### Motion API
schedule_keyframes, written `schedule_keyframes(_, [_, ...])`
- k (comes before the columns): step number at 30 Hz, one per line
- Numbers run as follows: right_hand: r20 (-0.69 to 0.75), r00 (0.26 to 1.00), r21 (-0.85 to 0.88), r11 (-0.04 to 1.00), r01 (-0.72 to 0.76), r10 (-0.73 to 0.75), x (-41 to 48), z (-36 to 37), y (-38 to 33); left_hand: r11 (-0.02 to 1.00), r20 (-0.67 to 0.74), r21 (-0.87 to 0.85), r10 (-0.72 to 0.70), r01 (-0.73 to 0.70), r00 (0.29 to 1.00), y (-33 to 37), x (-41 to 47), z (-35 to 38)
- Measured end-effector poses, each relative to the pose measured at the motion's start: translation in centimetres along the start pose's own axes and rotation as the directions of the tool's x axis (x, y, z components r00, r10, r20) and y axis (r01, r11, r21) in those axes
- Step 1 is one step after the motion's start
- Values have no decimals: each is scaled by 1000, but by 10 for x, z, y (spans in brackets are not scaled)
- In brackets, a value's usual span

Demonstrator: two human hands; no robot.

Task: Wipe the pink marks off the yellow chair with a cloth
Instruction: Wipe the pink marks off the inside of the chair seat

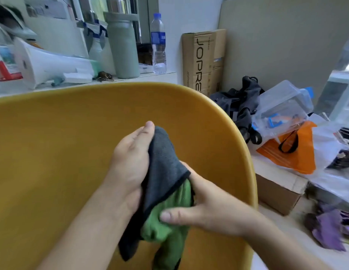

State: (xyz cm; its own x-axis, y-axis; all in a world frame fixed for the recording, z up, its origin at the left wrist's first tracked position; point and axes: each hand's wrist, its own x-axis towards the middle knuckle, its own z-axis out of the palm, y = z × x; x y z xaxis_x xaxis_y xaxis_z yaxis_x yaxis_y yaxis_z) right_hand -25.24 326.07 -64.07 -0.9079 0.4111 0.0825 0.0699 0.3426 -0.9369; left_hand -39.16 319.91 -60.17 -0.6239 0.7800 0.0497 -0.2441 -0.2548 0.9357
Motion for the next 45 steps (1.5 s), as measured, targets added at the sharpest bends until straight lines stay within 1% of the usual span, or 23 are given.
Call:
schedule_keyframes(4, [-169, 985, 55, 998, 39, -29, 16, 3, 2, 993, -19, -117, -19, 17, 1000, 15, 7, -35])
schedule_keyframes(6, [-138, 990, 109, 994, -3, 18, 18, -14, -6, 1000, 97, 2, -11, 10, 995, 29, 6, -60])
schedule_keyframes(7, [-109, 993, 108, 994, -29, 41, 19, -22, -10, 986, 184, 165, -28, -3, 983, 35, 4, -70])
schedule_keyframes(8, [-62, 996, 67, 996, -57, 61, 19, -30, -16, 921, 263, 387, -66, -43, 962, 39, 1, -78])
schedule_keyframes(10, [36, 995, -120, 989, -88, 93, 21, -40, -33, 605, 326, 778, -155, -171, 933, 46, -6, -84])
schedule_keyframes(11, [46, 995, -301, 951, -67, 84, 22, -44, -40, 464, 321, 861, -181, -207, 930, 49, -7, -85])
schedule_keyframes(12, [22, 999, -531, 847, -29, 48, 24, -47, -45, 380, 305, 901, -211, -209, 929, 52, -7, -87])
schedule_keyframes(14, [-68, 989, -896, 444, -3, -131, 26, -49, -51, 323, 273, 931, -300, -172, 914, 58, -11, -93])
schedule_keyframes(15, [-92, 966, -956, 294, -18, -241, 27, -47, -52, 342, 278, 927, -349, -155, 895, 60, -15, -96])
schedule_keyframes(16, [-120, 944, -968, 246, -42, -308, 28, -46, -50, 383, 289, 914, -386, -133, 876, 60, -20, -99])
schedule_keyframes(18, [-219, 920, -924, 372, -89, -324, 25, -43, -38, 475, 332, 874, -426, -105, 842, 56, -32, -103])
schedule_keyframes(20, [-284, 948, -757, 641, -129, -144, 18, -36, -23, 457, 352, 882, -473, -117, 808, 43, -43, -110])
schedule_keyframes(22, [-162, 974, -490, 845, -216, 155, 6, -25, -8, 412, 313, 910, -614, -43, 725, 27, -52, -121])
schedule_keyframes(23, [-45, 960, -385, 882, -273, 278, -2, -19, -2, 400, 277, 916, -681, 27, 678, 19, -54, -127])
schedule_keyframes(25, [146, 901, -296, 887, -355, 409, -14, -15, 8, 381, 222, 921, -683, 80, 695, -3, -55, -137])
schedule_keyframes(28, [261, 889, -154, 926, -346, 376, -21, -18, 10, 443, 197, 896, -429, 15, 881, -51, -48, -136])
schedule_keyframes(31, [361, 898, -19, 965, -261, 250, -15, -27, -1, 490, 248, 872, -422, -11, 872, -101, -49, -117])
schedule_keyframes(33, [423, 888, 75, 970, -232, 180, -9, -35, -2, 657, 248, 741, -457, 136, 854, -119, -52, -106])
schedule_keyframes(37, [466, 883, 389, 883, -263, 58, -1, -48, 0, 885, 63, 340, -360, 319, 931, -96, -38, -120])
schedule_keyframes(39, [310, 947, 348, 916, -198, 87, 9, -44, -3, 932, 47, 232, -295, 277, 954, -59, -28, -137])
schedule_keyframes(41, [81, 995, -13, 998, -56, 57, 30, -37, -12, 947, 38, 276, -181, 164, 983, -13, -21, -149])
schedule_keyframes(43, [-85, 994, -383, 924, 25, -62, 56, -36, -27, 954, 5, 296, -49, 45, 999, 27, -13, -153])
schedule_keyframes(45, [-230, 949, -491, 868, 76, -214, 82, -40, -49, 947, -6, 309, 98, -92, 995, 64, -10, -152])
